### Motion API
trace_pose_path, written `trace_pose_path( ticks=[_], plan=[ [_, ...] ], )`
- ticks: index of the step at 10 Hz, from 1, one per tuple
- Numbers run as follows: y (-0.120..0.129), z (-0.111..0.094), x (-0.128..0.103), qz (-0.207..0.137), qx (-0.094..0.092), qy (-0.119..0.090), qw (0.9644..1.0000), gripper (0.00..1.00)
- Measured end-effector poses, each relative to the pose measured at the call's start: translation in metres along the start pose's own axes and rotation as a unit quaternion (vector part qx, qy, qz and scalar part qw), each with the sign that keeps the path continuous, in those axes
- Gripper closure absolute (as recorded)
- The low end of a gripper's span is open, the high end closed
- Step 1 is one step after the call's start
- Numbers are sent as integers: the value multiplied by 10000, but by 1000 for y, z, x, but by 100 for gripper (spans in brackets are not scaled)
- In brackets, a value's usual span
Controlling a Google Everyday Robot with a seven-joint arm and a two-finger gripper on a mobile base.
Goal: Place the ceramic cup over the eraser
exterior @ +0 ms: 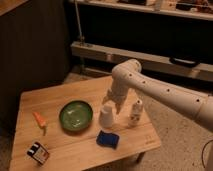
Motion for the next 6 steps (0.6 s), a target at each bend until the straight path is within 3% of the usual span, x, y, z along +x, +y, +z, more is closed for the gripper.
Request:
trace_pose_path(
  ticks=[6],
  plan=[
    [-27,11,-15,-101,23,-90,9999,40]
  ],
)
